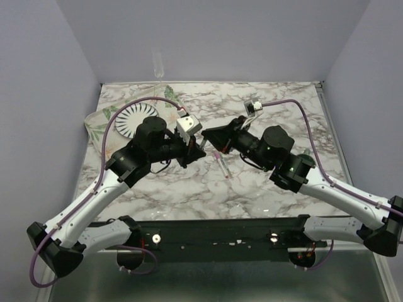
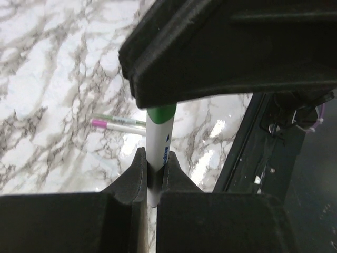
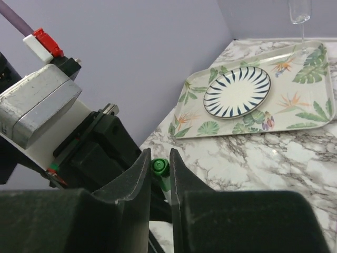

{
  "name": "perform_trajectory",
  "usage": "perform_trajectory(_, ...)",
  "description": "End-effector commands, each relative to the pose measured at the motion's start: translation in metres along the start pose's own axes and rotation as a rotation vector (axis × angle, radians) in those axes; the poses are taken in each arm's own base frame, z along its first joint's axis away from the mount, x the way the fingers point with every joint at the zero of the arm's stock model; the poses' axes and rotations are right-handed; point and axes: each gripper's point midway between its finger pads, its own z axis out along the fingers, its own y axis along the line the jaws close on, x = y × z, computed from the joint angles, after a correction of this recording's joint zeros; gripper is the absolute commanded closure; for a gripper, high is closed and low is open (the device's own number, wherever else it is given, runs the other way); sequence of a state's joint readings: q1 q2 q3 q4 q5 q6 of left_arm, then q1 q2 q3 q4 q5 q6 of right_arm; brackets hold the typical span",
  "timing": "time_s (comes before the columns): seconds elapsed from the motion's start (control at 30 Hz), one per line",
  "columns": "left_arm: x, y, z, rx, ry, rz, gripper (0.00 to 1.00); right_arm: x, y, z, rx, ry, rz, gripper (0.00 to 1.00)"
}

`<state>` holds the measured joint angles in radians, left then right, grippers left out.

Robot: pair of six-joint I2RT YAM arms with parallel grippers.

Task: Insert the pens into the pen caps

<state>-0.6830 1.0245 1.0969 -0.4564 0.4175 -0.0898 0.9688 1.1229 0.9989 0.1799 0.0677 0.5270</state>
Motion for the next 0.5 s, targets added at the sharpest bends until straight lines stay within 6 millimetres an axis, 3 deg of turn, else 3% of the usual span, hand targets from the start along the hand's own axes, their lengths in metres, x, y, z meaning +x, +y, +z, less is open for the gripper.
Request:
perform_trajectory(0.0, -0.113, 0.008, -0.021, -0.071, -0.463, 0.131, 1.0, 0.069, -0.002, -0.036, 0.132, 0.342, 0.021, 0.58)
perform_trajectory(0.07, -0.104, 0.007, -0.021, -0.063, -0.454, 0.102, 1.0, 0.035, 0.005, -0.037, 0.137, 0.247, 0.006, 0.48)
perform_trajectory(0.13, -0.095, 0.007, -0.019, -0.061, -0.436, 0.084, 1.0, 0.001, 0.009, -0.043, 0.15, 0.151, -0.013, 0.28)
perform_trajectory(0.2, -0.083, 0.004, -0.017, -0.039, -0.397, 0.058, 1.0, -0.015, 0.002, -0.05, 0.195, 0.097, -0.03, 0.06)
perform_trajectory(0.3, -0.071, 0.0, -0.016, -0.016, -0.369, 0.019, 1.0, -0.03, -0.006, -0.069, 0.235, 0.033, -0.014, 0.03)
perform_trajectory(0.33, -0.067, 0.0, -0.016, -0.015, -0.363, 0.009, 1.0, -0.022, -0.014, -0.073, 0.255, 0.037, -0.011, 0.03)
perform_trajectory(0.43, -0.059, 0.002, -0.013, -0.022, -0.361, -0.066, 1.0, -0.031, -0.025, -0.095, 0.298, -0.03, 0.034, 0.03)
perform_trajectory(0.47, -0.057, 0.002, -0.012, -0.018, -0.364, -0.087, 1.0, -0.023, -0.034, -0.1, 0.325, -0.028, 0.035, 0.03)
